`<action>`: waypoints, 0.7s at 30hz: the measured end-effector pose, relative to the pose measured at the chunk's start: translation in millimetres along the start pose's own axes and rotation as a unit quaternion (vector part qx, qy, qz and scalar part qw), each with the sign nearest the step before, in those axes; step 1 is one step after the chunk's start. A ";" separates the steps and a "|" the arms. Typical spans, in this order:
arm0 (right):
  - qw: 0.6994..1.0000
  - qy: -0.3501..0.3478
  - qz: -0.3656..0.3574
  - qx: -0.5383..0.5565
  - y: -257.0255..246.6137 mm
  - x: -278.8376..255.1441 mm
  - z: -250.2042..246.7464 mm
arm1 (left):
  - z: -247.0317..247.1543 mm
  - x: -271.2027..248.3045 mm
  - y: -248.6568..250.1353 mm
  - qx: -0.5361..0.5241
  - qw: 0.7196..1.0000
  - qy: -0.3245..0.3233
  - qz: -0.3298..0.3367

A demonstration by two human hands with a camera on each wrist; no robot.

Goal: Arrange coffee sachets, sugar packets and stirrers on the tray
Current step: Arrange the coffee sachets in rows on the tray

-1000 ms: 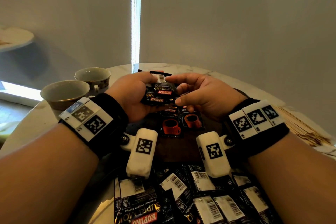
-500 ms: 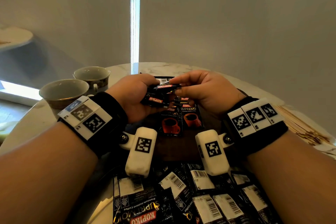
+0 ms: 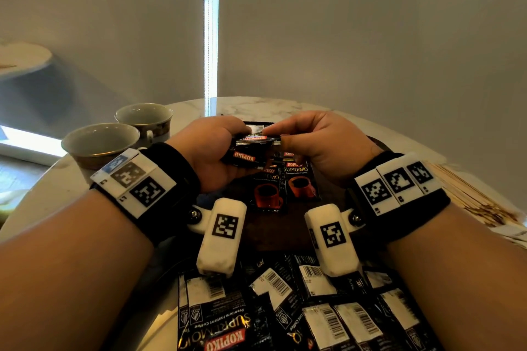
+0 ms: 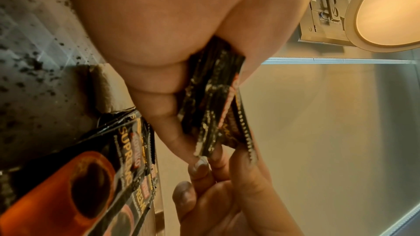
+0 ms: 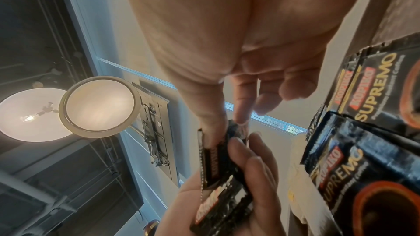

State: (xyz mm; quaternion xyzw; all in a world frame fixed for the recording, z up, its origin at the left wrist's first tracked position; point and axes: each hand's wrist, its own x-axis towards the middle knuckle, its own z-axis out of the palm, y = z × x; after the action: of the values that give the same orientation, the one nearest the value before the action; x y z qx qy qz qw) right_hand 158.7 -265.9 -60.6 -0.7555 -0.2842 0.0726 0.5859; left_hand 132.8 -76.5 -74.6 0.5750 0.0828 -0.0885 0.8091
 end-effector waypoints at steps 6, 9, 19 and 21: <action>0.999 0.017 -0.015 -0.029 0.0 1.0 1.2 | -0.4 -0.9 0.4 0.003 1.000 -0.021 0.000; 0.998 0.061 -0.031 -0.006 -3.1 0.9 2.3 | -0.8 -2.1 0.0 -0.006 0.999 -0.038 -0.006; 0.950 0.268 0.111 0.117 33.5 15.8 -26.6 | -2.5 -0.4 0.1 -0.010 0.999 -0.032 -0.016; 0.941 0.262 0.167 0.132 43.9 13.9 -30.5 | -1.7 -1.5 0.2 -0.002 0.999 -0.042 -0.023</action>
State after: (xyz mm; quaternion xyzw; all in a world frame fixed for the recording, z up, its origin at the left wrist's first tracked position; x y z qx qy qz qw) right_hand 198.9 -291.1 -88.9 -0.7006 0.0218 0.0059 0.7132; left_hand 131.3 -74.7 -74.6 0.5671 0.0627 -0.1309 0.8108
